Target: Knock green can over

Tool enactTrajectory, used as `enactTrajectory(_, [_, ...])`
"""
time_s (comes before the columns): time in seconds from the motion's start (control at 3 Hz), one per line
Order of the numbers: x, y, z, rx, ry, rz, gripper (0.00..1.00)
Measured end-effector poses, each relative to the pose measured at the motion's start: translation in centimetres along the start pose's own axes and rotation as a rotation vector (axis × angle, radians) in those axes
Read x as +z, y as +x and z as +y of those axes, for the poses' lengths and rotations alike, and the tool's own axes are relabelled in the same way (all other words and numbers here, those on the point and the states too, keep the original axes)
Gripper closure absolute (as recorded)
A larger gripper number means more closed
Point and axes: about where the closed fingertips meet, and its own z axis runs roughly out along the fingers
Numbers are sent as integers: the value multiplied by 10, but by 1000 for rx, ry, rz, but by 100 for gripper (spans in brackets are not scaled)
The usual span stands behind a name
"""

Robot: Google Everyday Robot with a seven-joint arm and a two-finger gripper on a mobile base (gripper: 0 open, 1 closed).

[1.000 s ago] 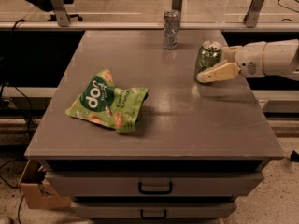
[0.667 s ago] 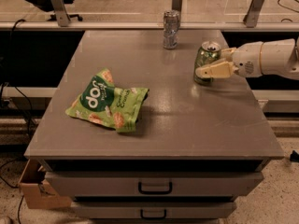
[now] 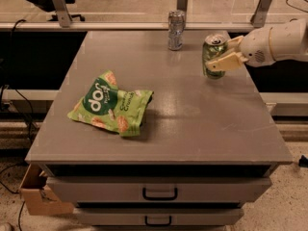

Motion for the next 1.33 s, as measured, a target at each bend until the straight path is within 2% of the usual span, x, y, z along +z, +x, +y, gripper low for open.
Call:
enactTrajectory(0.33, [-10,-16,-7,-216,5,188,100])
enactTrajectory(0.67, [5,-31,4,-461,-35,396,100])
enactTrajectory(1.0, [38,-9,33,-632,-133,607,100])
enactTrajectory(1.33, [58,30,53,-775,-255,817,100])
